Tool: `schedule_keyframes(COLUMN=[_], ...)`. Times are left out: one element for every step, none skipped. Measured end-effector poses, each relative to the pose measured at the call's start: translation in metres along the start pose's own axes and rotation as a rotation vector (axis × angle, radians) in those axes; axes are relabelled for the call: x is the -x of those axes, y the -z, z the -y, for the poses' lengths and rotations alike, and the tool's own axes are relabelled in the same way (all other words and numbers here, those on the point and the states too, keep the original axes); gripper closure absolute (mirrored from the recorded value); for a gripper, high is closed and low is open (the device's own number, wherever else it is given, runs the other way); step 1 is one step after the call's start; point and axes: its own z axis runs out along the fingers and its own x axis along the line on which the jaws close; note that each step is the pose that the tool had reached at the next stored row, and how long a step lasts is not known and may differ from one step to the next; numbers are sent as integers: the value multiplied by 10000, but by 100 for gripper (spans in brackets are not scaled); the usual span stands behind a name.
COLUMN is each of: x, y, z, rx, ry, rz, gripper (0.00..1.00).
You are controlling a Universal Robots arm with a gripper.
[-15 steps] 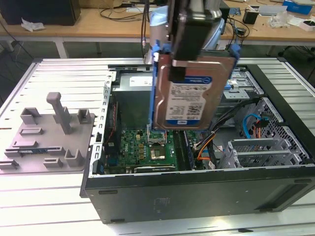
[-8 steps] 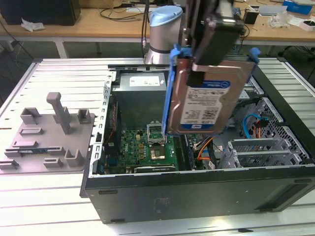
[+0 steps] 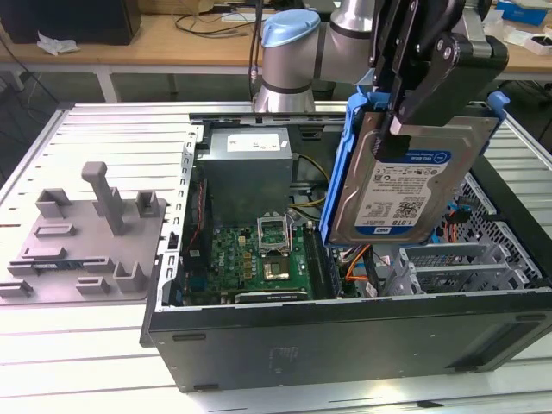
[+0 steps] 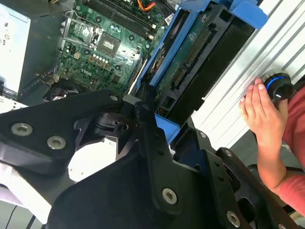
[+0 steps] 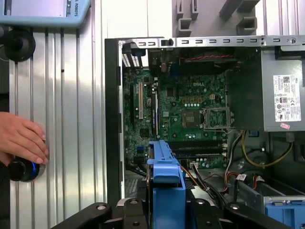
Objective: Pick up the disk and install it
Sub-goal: 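Insert the disk into the insertion slot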
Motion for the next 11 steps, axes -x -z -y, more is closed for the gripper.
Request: schedule_keyframes(x=[0,0,0,0,0,0,0,0,0,0,0], y=[1,0,0,1,1,1,1,1,1,1,1], z=[9,9,10,11,11,12,12,13,13,14,14], rx=[0,0,0,0,0,0,1,0,0,0,-4], ry=[0,0,0,0,0,0,0,0,0,0,1], rz=[0,0,0,0,0,0,0,0,0,1,13], gripper=[64,64,64,64,64,64,64,64,64,64,64])
